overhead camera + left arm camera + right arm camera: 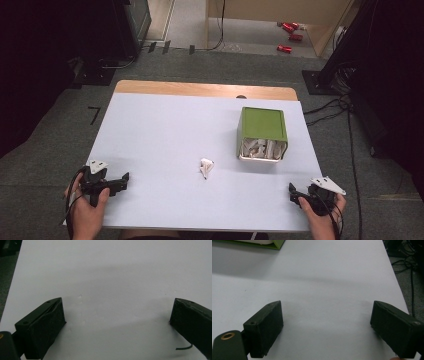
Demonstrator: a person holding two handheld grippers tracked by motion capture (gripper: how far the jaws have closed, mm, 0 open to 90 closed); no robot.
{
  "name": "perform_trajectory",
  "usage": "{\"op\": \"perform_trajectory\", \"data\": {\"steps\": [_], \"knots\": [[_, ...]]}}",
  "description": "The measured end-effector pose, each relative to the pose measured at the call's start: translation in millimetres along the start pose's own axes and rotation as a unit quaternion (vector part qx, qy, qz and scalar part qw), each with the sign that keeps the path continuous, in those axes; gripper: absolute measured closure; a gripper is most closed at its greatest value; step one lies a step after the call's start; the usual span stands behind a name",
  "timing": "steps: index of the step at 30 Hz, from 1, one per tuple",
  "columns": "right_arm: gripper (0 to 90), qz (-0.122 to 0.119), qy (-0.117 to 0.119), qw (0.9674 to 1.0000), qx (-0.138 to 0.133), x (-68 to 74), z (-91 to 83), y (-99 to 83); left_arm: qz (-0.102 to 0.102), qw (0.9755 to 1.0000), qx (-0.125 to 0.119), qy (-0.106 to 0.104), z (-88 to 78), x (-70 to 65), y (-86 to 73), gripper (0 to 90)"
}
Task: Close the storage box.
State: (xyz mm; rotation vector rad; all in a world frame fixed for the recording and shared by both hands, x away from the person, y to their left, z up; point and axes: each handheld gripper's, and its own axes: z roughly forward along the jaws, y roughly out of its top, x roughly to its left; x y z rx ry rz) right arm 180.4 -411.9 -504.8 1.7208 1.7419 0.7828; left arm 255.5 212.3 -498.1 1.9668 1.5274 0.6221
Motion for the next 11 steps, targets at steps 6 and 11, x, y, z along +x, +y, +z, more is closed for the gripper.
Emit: {"op": "perform_trajectory", "data": {"steps": [6,11], "knots": [[11.0,0.000,0.000,1.0000,-0.001,0.1,0.0,-0.2,0.000,1.0000,0.000,0.000,0.0,0.0,0.0,0.0],[11.0,0.000,0.000,1.0000,-0.001,0.0,0.0,-0.2,0.000,1.0000,0.000,0.000,0.0,0.0,0.0,0.0]]}}
